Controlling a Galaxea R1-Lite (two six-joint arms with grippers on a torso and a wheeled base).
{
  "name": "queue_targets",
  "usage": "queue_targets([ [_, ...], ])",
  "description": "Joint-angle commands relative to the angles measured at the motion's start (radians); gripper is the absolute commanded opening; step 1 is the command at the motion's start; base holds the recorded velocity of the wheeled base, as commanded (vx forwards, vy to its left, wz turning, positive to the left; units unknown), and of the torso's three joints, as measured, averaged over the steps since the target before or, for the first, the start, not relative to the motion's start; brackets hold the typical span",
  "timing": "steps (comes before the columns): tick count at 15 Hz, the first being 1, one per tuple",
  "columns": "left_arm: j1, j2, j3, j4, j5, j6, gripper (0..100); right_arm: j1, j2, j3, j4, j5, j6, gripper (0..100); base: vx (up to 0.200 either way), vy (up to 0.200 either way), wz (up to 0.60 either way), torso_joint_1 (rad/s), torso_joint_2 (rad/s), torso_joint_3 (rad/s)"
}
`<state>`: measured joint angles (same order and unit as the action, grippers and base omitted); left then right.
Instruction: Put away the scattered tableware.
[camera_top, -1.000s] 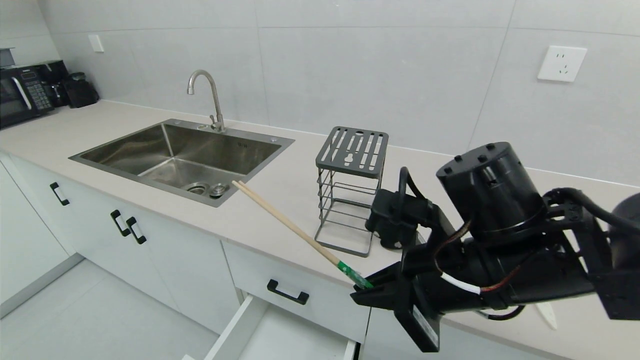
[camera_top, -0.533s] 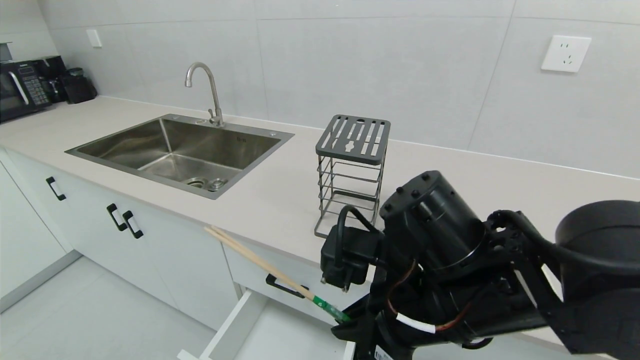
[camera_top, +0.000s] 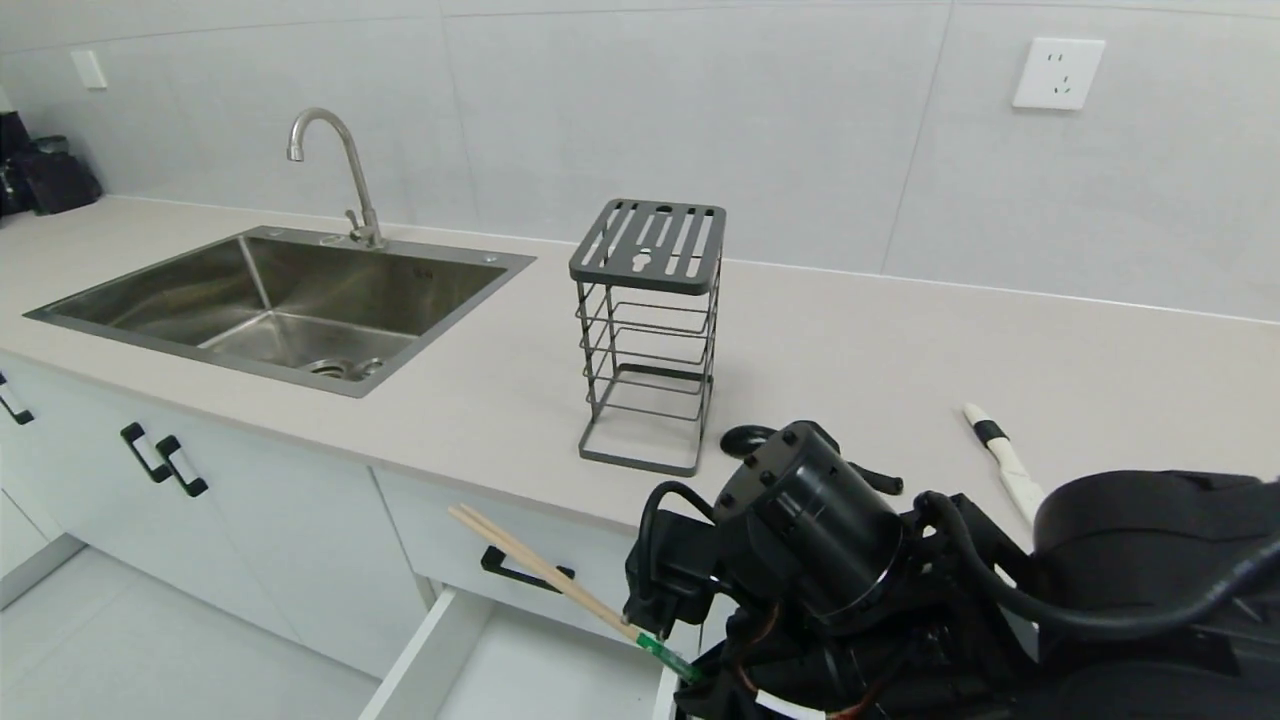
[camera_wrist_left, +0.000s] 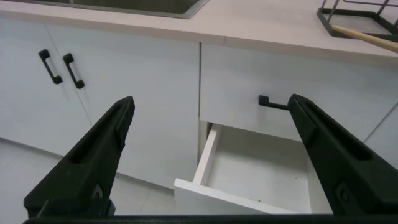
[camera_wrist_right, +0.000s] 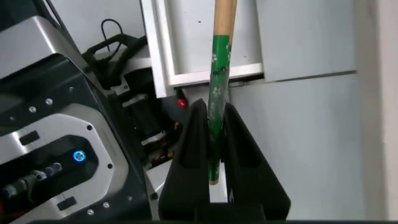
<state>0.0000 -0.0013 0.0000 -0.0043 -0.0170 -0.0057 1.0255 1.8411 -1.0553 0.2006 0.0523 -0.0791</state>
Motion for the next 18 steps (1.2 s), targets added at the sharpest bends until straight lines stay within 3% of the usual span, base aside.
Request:
queue_targets([
  [1, 0.000, 0.001, 0.000, 0.001, -0.001, 0.000, 100, 0.002, 0.023, -0.028, 0.008, 0.000, 0.021, 0, 0.000, 0.000, -0.60, -0.144, 0.27, 0.149],
  [7, 0.000, 0.001, 0.000, 0.001, 0.000, 0.000, 100, 0.019, 0.145, -0.238, 0.051, 0.007, -0.019, 0, 0.000, 0.000, 0.00, -0.105, 0.21, 0.101],
  [10, 0.000, 0.001, 0.000, 0.001, 0.000, 0.000, 100, 0.024, 0.168, -0.311, 0.115, 0.011, -0.099, 0, 0.000, 0.000, 0.20, -0.121, 0.25, 0.129],
  [18, 0.000, 0.001, 0.000, 0.001, 0.000, 0.000, 100, 0.044, 0.270, -0.477, 0.169, 0.047, -0.111, 0, 0.000, 0.000, 0.00, -0.093, 0.18, 0.089],
])
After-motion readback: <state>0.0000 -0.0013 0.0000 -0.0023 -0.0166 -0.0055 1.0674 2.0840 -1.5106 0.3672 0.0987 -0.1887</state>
